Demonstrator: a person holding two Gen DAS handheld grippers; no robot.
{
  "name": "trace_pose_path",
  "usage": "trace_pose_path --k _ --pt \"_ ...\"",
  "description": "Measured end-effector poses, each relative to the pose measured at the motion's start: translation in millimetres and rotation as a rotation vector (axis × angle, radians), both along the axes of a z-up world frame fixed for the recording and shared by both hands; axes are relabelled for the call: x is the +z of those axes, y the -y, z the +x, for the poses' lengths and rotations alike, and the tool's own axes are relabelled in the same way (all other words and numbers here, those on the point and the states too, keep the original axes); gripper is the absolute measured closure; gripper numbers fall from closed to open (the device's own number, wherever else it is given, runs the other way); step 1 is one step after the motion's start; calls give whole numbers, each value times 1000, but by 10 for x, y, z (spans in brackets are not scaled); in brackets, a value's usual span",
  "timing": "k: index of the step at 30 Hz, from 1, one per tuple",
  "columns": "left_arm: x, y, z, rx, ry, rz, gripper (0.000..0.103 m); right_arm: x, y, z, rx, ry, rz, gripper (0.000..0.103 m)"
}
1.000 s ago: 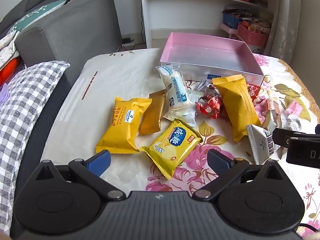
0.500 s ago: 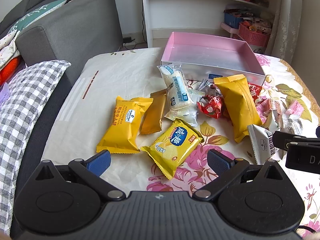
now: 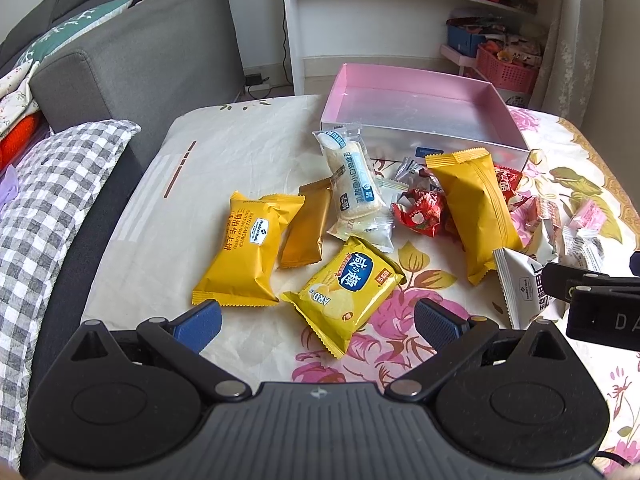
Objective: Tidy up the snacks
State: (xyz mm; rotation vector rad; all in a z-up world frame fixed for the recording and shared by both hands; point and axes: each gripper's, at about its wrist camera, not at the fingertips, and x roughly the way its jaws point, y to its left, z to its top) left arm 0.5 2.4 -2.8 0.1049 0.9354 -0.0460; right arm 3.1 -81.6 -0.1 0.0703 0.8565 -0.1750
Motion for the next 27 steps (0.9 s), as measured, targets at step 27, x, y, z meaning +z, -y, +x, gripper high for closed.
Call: trace_pose_path --k 27 --pt "11 11 0 0 1 1 0 -1 0 -10 0 3 -1 0"
